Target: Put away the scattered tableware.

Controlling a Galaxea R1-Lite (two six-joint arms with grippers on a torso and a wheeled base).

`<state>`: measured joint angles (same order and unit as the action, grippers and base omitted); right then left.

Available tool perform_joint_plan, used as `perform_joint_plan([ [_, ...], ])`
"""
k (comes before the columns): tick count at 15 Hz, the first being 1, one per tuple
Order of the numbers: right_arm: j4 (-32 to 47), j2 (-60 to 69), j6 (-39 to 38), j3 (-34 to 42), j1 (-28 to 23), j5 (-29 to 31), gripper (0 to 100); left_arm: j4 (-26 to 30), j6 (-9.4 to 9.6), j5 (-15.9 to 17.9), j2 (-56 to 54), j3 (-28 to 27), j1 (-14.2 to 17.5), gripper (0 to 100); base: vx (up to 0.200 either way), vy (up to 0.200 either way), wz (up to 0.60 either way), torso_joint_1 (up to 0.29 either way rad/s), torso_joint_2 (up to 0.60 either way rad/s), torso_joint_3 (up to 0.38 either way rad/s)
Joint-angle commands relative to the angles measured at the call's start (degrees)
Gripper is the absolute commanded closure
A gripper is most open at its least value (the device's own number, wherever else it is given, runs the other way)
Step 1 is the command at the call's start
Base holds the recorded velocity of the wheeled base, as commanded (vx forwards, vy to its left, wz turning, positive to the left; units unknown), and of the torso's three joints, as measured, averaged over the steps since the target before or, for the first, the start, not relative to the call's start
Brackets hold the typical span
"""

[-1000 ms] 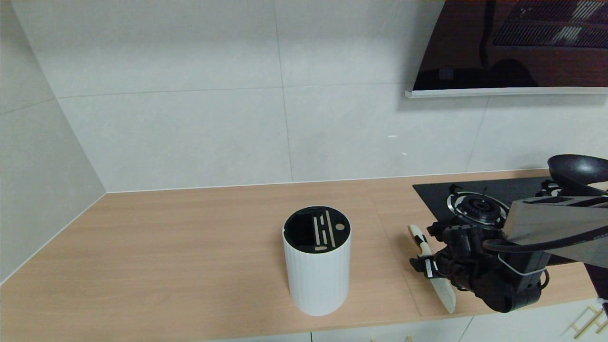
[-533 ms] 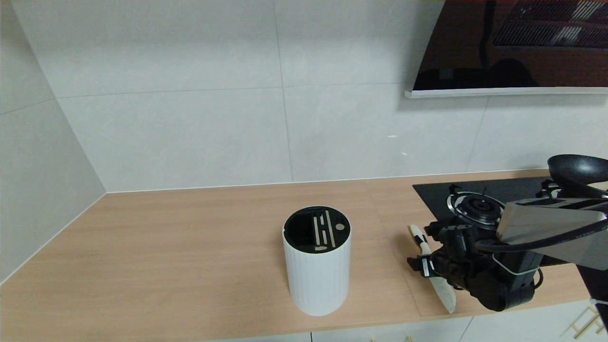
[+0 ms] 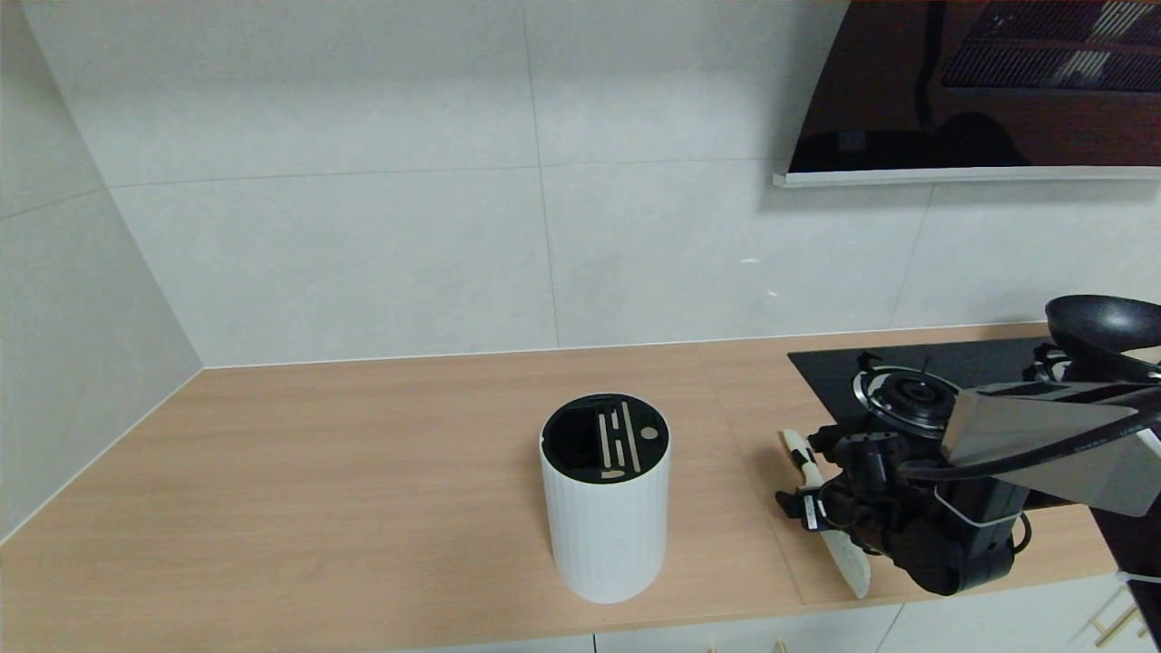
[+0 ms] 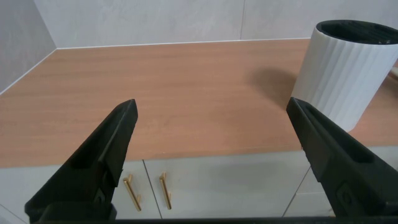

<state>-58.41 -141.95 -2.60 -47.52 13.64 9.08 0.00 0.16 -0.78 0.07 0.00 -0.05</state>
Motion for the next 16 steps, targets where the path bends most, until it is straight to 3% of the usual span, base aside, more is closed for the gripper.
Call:
perform_joint_plan([
  [1,0.1,-0.3,0.0,0.0,0.0,0.1,100,0.0,0.02,0.0,0.0,0.0,0.0,0,0.0,0.0,0.0,0.0,0.0,0.0],
  [11,0.1,1.0,0.1,1.4,-0.2,0.1,100,0.0,0.02,0.0,0.0,0.0,0.0,0,0.0,0.0,0.0,0.0,0.0,0.0],
  [16,0.1,11.2,0.5,6.6,0.6,0.7,100,0.0,0.11,0.0,0.0,0.0,0.0,0,0.0,0.0,0.0,0.0,0.0,0.0],
])
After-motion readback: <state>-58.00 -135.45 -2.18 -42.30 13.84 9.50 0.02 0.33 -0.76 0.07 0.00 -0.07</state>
